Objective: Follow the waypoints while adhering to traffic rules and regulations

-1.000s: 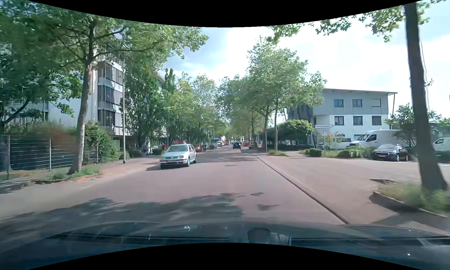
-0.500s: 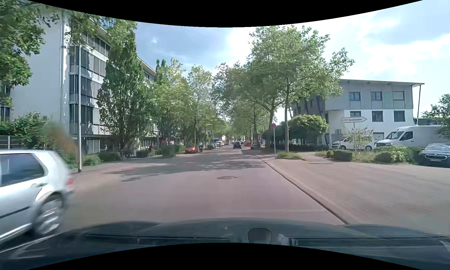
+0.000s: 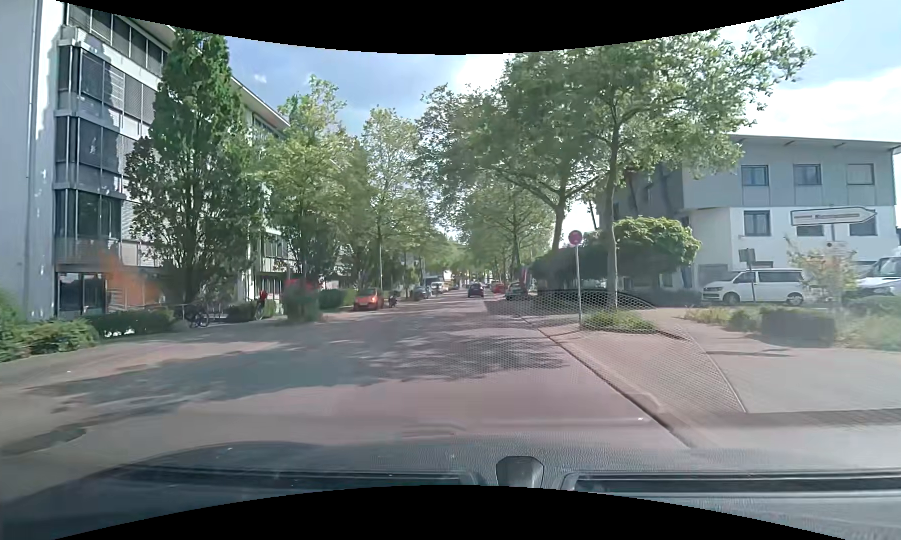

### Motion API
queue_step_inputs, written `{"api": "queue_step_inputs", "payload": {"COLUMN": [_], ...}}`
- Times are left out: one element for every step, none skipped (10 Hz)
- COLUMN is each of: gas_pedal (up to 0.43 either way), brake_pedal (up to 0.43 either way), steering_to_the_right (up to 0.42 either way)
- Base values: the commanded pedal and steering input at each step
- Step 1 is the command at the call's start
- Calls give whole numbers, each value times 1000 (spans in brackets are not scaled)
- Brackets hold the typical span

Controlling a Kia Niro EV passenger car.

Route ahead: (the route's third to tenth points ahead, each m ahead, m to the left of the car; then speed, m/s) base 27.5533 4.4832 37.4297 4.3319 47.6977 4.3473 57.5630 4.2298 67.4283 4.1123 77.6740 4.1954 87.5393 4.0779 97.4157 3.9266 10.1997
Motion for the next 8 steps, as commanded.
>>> {"api": "queue_step_inputs", "payload": {"gas_pedal": [79, 67, 67, 67, 67, 67, 67, 67], "brake_pedal": [0, 0, 0, 0, 0, 0, 0, 0], "steering_to_the_right": [-5, -5, -5, -5, -4, -4, -4, -4]}}
